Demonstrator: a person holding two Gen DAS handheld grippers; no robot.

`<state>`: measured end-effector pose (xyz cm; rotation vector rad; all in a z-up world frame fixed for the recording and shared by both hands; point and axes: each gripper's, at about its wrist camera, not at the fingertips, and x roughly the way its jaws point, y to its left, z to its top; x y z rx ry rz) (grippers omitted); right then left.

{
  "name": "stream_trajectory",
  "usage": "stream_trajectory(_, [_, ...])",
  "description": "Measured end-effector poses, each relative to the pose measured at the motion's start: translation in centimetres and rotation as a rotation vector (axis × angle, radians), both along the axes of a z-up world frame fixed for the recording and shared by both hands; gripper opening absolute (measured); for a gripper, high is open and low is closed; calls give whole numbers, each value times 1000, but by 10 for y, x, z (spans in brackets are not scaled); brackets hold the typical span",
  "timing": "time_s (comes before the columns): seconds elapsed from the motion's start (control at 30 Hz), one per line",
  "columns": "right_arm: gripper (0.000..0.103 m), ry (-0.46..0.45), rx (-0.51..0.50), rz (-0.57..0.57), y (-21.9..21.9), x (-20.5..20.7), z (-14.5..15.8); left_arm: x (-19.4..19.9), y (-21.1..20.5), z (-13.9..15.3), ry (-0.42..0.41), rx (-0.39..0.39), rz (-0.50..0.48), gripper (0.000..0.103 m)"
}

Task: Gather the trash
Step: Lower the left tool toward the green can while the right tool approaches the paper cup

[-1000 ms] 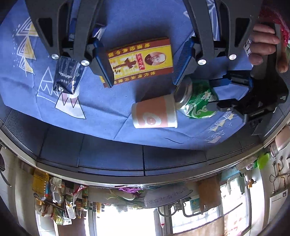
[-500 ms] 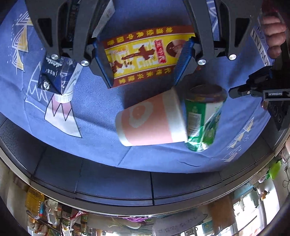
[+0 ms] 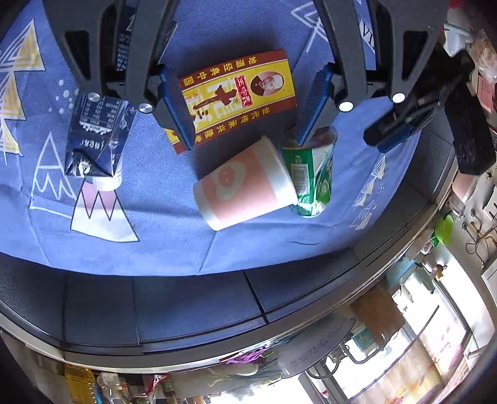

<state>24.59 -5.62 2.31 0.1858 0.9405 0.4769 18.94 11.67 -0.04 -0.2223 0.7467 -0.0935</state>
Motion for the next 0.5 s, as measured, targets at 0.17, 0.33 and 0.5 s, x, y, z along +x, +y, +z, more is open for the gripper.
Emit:
stream_trajectory(0.17, [67,-54,-20,-8,12,9,13,23,-13,-6,53,-26,-68,89])
stream_trajectory(0.33, [67,-53,1,-45,17,20,9,60,-14,-8,130,-86,-70,91])
stream_trajectory(0.5, [67,-40,4,-57,15,23,3,79,-29,-19,192,17,-50,92])
